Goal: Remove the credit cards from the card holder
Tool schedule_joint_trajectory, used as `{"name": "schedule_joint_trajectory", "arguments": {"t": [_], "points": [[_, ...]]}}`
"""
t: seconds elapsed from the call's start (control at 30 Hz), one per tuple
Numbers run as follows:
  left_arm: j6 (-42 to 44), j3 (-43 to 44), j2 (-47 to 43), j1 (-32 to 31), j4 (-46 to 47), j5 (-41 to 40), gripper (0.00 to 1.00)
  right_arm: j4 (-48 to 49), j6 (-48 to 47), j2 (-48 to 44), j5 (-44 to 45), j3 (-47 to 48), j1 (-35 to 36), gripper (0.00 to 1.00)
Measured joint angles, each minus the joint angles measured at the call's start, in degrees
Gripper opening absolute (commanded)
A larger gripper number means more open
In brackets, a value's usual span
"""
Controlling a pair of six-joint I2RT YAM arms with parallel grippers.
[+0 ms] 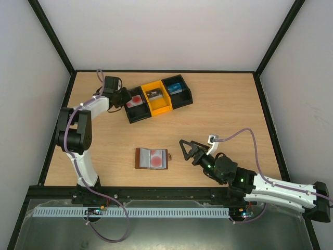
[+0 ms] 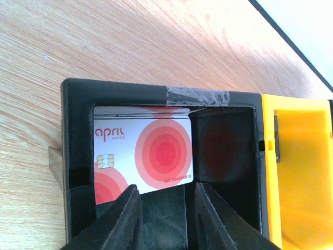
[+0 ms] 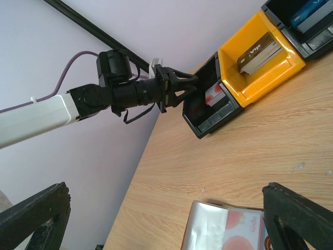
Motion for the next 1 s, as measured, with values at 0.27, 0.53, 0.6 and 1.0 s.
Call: {"name": "schedule_joint_trajectory", "arguments": {"t": [0.27, 0.53, 0.6, 1.0], "points": [[-0.17, 2.38, -1.09, 0.98, -2.36, 0.66, 0.58, -1.25, 2.54, -0.28, 0.09, 0.0, 0.0, 0.98], [0.76, 2.97, -8.68, 1.57, -5.16, 2.84, 1.0, -4.11, 4.85, -1.11, 2.01, -0.26, 0.0, 0.98], [0.94, 2.29, -11.8, 1.64, -5.66, 4.0, 1.0, -5.22, 5.22, -2.62, 2.8, -0.98, 0.0, 0.98], [3.21, -18.29, -34.38, 0.31, -7.32, 9.79, 1.0, -14.91, 10.36, -13.66, 5.16, -5.14, -0.02, 0.99]]}}
